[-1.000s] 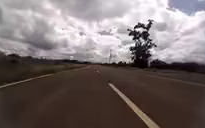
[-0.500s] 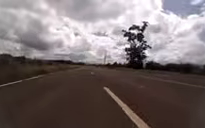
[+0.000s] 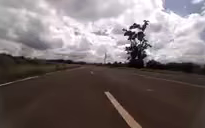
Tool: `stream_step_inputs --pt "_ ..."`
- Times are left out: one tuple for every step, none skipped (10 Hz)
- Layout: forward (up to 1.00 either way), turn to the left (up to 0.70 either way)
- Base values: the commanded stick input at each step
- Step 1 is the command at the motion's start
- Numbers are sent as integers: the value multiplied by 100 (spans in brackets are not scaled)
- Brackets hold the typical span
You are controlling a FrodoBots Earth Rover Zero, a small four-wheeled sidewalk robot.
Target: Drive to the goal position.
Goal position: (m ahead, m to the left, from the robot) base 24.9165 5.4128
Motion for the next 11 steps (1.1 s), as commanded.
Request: stream_step_inputs --pt "100 0" --pt "100 0" --pt "100 0" --pt "100 0" --pt "100 0" --pt "100 1" --pt "100 18" --pt "100 35" --pt "100 0" --pt "100 0" --pt "100 0"
